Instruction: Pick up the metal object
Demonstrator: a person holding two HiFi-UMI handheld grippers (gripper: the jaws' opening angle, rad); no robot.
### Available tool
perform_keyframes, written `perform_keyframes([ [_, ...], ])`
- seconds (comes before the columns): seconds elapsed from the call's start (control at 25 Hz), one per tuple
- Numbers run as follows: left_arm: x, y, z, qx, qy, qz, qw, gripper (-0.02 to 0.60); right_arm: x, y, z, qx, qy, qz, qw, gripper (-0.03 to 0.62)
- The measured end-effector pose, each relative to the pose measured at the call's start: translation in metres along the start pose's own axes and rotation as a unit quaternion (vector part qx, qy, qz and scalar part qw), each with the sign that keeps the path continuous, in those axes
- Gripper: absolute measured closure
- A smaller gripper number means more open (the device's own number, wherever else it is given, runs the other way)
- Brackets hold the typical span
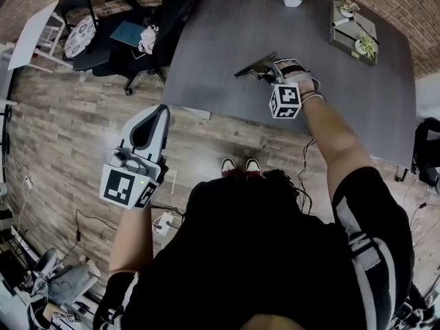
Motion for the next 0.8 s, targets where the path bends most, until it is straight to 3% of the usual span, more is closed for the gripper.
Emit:
perform_keyframes([
  [0.36, -0.005, 0.0, -0.002, 0.0, 0.001, 0.012, 0.9999, 0.574, 0.001, 0.013, 0.0, -0.006, -0.016, 0.008, 1.0, 0.488],
  [0.8, -0.008, 0.004, -0.007, -0.005, -0.002, 0.014, 0.9999, 0.574, 0.002, 0.011, -0.008, -0.016, -0.01, 0.009, 1.0, 0.51],
])
Point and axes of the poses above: the fingertips, and each gripper's own axes: y forward along the fingers, z to its left, x out of its top, the point moved 1 cm from there along -y, backward along the fingers, and after that the axes turned 10 degrees about x, right-handed, at the moved point
